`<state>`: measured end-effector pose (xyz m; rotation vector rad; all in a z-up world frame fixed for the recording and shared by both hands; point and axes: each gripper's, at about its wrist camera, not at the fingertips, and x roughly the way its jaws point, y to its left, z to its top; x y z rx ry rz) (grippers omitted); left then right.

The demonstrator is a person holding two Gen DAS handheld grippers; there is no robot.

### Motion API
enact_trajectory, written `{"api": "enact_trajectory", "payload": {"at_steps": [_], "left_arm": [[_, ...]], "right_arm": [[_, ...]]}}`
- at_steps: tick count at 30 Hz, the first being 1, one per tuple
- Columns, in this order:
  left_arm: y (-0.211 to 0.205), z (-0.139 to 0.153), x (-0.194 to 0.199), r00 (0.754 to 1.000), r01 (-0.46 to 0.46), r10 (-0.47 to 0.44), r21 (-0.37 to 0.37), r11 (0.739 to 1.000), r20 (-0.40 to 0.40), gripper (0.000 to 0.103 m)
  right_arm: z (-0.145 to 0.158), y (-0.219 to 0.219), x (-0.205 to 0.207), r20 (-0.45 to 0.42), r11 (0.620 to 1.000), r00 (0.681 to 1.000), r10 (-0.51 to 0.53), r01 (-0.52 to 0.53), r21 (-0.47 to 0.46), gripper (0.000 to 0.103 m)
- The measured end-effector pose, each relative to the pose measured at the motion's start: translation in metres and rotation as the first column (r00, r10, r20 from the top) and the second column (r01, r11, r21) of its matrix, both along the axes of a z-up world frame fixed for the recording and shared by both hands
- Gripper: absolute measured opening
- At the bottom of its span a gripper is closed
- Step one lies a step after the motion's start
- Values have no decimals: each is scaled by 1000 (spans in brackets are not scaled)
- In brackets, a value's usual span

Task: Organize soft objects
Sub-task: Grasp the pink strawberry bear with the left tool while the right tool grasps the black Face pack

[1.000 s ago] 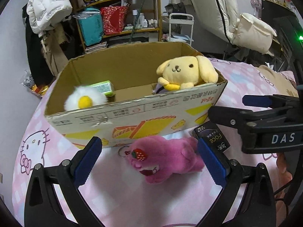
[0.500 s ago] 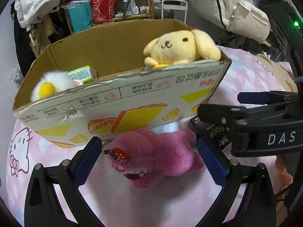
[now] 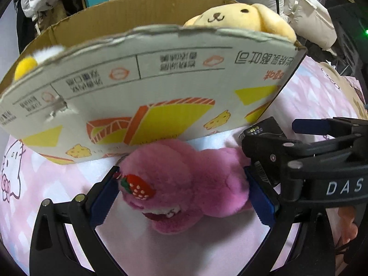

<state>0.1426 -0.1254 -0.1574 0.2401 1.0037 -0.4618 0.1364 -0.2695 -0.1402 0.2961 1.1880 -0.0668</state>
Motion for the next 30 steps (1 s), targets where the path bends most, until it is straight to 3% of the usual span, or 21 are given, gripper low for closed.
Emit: {"api": "enact_trajectory", "payload": {"at_steps": [11,16,21,30], "left_arm": [[-6,0,-10,999,9,-9,16,1000,35,94],[-5,1,-17,999,8,-9,28,1000,47,93],[-6,3,-26,999,4,-6,38,999,49,93],[-12,12,-35,997,10,-15,65,998,71,93]], "right_arm": [[0,15,-6,-22,999,999,34,-34,-3,79],[4,19,-11,-10,997,999,48,-48,55,57],[6,19,-17,-16,994,999,47,-45,102,52],[6,13,-18,-8,996,999,40,-39,85,48]]}}
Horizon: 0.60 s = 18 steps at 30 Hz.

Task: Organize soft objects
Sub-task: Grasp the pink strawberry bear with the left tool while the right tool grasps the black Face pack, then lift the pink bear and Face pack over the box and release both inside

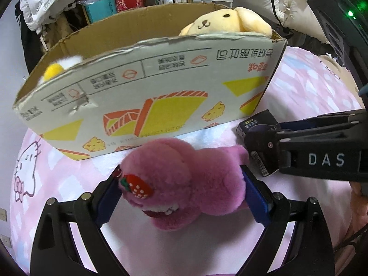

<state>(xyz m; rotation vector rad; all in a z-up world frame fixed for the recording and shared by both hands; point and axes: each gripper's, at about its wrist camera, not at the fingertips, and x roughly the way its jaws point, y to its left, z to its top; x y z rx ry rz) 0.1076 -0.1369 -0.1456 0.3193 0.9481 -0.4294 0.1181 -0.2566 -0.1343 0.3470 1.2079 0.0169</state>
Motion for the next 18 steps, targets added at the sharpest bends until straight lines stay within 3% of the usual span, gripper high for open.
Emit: {"api": "enact_trajectory", "payload": {"at_steps": [8,18], "left_arm": [[10,11,-5,998,-61,61,-24,998,13,93],[50,66,-43,981,-124,136,-93,988,139,93]], "right_arm": [[11,-14,-7,55,1000,998,-19,19,3,48],[53,2,-27,204,1000,979,22,-18,-19,48]]}}
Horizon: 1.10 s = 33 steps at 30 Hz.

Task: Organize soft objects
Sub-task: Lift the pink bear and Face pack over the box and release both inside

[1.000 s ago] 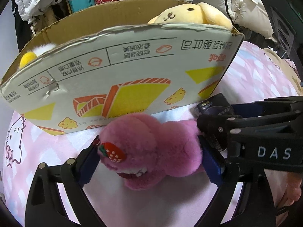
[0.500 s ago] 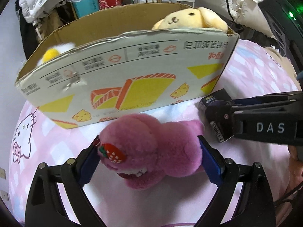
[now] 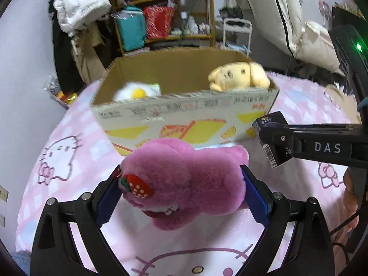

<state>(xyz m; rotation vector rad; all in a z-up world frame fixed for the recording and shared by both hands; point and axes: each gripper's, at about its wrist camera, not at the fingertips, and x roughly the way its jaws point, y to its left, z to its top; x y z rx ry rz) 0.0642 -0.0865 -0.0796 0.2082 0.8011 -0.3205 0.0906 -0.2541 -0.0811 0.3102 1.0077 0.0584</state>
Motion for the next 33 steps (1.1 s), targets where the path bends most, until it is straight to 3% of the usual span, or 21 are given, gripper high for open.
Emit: {"api": "enact_trajectory", "payload": {"at_steps": [4,7,11,17,23,27,33], "left_arm": [[11,27,-17,994,-30,31,-6,1000,109,93],[22,53,-27,983,-28,38,-57,998,180,93],[36,85,-37,962,-40,71,-120,992,264,93],[48,124,-34,923,-46,94,-134,990,372,93],[45,150,-13,893,-52,114,-153,987,436,93],[41,160,4,887,-46,123,-180,983,446,93],[39,177,25,858,-34,121,-178,983,500,93]], "right_arm": [[22,6,-10,80,1000,997,25,-25,-1,48],[36,12,-15,135,999,990,35,-34,-9,48],[60,15,-22,223,999,974,46,-43,-21,48],[93,15,-20,331,999,942,47,-36,-38,48],[122,21,-15,445,996,894,59,-25,-83,48],[136,26,-3,482,992,873,78,-21,-122,48],[159,24,10,540,984,835,107,-12,-177,48]]}}
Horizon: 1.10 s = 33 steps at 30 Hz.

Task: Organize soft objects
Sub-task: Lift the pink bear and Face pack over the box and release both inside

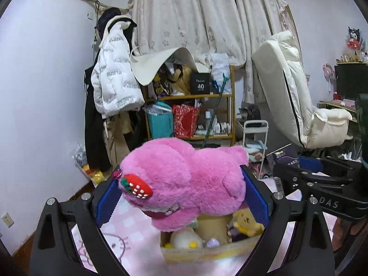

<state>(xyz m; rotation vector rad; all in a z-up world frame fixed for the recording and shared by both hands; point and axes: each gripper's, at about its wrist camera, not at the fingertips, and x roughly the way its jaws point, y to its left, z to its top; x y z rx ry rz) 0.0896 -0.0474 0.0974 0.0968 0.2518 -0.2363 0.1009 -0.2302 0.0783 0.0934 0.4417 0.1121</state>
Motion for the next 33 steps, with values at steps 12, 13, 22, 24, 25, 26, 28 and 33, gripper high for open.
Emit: {"api": "enact_trajectory", "payload": {"at_steps": [12,13,22,24,25,26,28,33], "left_arm": [[-12,-22,30,999,15,-14,39,999,-34,93],[-12,-27,31,999,18,-16,32,999,-49,93],[-13,-75,63,984,36,-29,37,999,-178,93],[-15,-83,67,982,33,-22,57,998,-187,93],[-16,-86,70,981,36,-23,63,997,-193,93],[-18,-89,72,979,41,-28,65,997,-201,94],[-19,-93,77,975,48,-34,63,997,-219,94],[-24,-104,84,966,41,-25,58,997,-259,95]], "right_arm": [[-11,-8,15,17,1000,1000,-11,11,-6,48],[-14,-8,17,17,1000,1000,-9,9,-8,48],[-56,-8,33,-52,1000,999,-2,2,16,48],[-65,-9,35,-76,999,997,3,-1,34,48],[-68,-9,35,-84,999,996,5,-2,35,48],[-72,-7,36,-94,999,995,11,-8,33,49],[-78,-4,40,-111,999,993,27,-24,31,49],[-94,-1,47,-154,997,987,52,-44,55,49]]}}
